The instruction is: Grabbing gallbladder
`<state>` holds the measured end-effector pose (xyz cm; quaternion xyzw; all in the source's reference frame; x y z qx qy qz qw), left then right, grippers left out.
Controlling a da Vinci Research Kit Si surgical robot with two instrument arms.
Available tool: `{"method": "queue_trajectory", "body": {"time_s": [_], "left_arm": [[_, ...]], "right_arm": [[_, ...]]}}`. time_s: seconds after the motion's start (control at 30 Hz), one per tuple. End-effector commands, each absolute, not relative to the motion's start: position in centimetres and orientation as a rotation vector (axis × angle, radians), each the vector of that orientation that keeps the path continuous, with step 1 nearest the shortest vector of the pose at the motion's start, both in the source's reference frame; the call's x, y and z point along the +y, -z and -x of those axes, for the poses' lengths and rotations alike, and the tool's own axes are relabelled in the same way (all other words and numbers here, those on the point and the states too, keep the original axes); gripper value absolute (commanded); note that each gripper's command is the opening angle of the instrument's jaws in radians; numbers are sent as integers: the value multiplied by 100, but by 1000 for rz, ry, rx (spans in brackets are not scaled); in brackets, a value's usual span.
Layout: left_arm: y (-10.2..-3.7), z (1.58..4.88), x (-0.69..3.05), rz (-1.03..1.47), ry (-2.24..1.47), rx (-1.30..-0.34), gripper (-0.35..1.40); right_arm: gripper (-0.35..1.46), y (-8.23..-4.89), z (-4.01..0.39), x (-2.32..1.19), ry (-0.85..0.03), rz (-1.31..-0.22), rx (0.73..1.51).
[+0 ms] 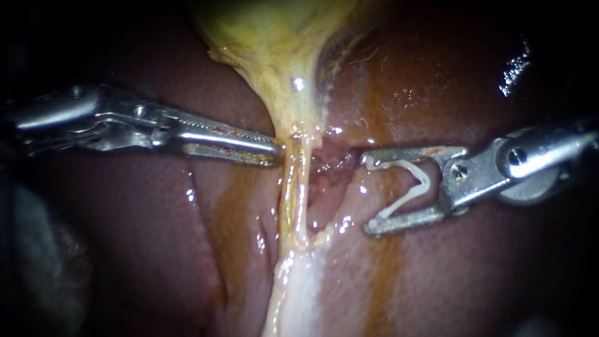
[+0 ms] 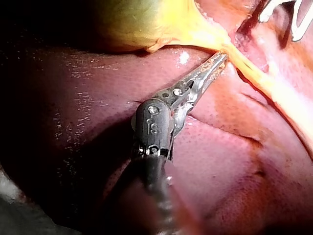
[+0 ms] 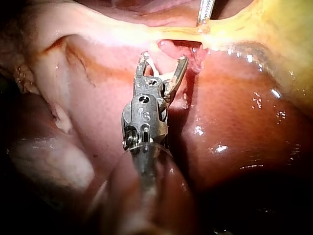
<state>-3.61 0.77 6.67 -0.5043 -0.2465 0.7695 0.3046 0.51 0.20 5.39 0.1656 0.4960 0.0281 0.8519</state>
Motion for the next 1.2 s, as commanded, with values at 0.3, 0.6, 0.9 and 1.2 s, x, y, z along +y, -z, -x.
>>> {"method": "queue_trajectory", "body": {"time_s": [0.3,0.6,0.9,1.2], "left_arm": [[-627,349,88,1296,-2001,-747,-35],[-575,327,129,1268,-1991,-814,-35],[-562,311,144,1260,-1981,-791,-35],[-562,310,144,1259,-1980,-788,-35]], "right_arm": [[50,-540,-51,20,-59,-349,1044],[50,-540,-50,20,-59,-349,1044],[50,-540,-50,20,-59,-349,1044],[50,-540,-50,20,-59,-349,1044]]}}
